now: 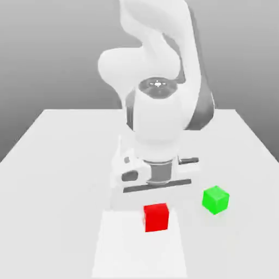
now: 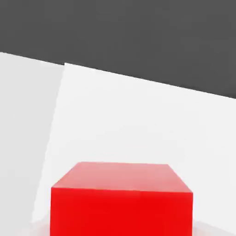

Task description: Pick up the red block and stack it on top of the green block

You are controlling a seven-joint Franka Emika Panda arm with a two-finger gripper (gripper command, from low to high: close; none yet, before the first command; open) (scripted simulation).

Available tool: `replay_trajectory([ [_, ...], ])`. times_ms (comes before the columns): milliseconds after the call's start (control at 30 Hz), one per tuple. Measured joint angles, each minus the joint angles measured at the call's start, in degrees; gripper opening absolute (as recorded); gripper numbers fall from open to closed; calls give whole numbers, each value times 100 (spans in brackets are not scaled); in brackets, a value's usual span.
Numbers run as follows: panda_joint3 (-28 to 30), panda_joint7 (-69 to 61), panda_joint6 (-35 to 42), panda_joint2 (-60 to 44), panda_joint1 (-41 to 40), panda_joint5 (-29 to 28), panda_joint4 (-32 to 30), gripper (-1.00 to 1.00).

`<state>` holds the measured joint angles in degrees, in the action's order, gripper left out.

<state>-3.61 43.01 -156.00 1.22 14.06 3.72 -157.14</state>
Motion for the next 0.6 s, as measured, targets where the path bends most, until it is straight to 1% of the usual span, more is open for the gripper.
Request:
replay_trajectory([
  [100,-358,765,124,523,445,179,-390,-100],
  [233,-1059,1730,225,1123,1020,401,-879,-100],
  [367,-1248,2137,-389,572,998,118,-946,-100],
  [467,-1171,2488,-971,-40,954,-372,-932,-100],
  [500,-1127,2610,-1132,-213,942,-545,-927,100],
  [600,-1128,2610,-1133,-213,899,-545,-927,100],
])
